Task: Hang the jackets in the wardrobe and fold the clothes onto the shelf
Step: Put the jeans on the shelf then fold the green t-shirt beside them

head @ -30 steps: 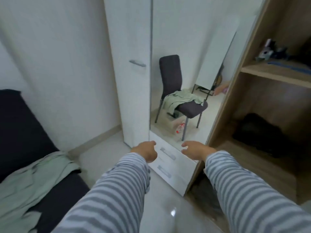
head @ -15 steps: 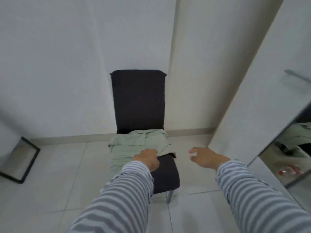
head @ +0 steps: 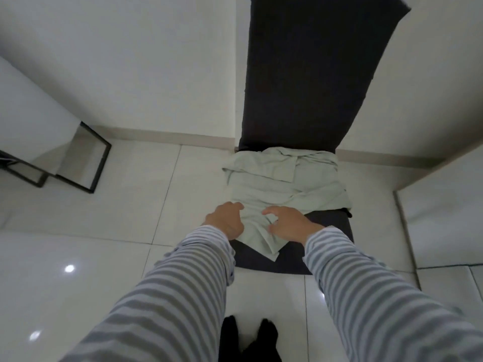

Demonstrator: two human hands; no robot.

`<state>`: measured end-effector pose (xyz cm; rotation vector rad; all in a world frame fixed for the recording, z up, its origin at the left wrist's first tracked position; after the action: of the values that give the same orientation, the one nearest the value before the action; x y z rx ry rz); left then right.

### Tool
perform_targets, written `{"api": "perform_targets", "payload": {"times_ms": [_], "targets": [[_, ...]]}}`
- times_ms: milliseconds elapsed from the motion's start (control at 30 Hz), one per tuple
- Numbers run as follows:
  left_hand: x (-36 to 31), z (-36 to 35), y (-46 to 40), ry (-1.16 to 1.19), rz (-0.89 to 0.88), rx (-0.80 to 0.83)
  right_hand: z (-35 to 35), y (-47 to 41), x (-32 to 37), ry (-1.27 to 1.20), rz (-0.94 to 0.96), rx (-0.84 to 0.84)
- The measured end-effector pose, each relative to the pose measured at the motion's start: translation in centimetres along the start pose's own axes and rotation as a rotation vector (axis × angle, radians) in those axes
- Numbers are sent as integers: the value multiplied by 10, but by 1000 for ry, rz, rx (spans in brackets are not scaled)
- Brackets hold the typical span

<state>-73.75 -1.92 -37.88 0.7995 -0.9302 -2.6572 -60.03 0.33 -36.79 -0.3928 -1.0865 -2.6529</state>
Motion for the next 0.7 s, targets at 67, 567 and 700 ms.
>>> {"api": "perform_targets", "payload": {"times_ms": [67,567,700], "targets": [[17,-16,-22,16,6,2,-22,-30,0,34,8,17],[71,-77,-122,-59,-64,-299,-91,-136,-30,163,107,-480],[48,-62,-105,-261,-100,-333,-78,-126,-17,147,124,-346]]}}
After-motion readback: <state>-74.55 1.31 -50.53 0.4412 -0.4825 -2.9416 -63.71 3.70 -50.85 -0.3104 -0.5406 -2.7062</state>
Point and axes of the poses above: each hand's wrist, its own y-axis away from the middle knuckle, its own z-axis out of the back of the hand, x = y × z, the point moved 10 cm from there along -y, towards the middle knuckle, and after that the axes turned 6 degrees about y, right-handed, at the moved point
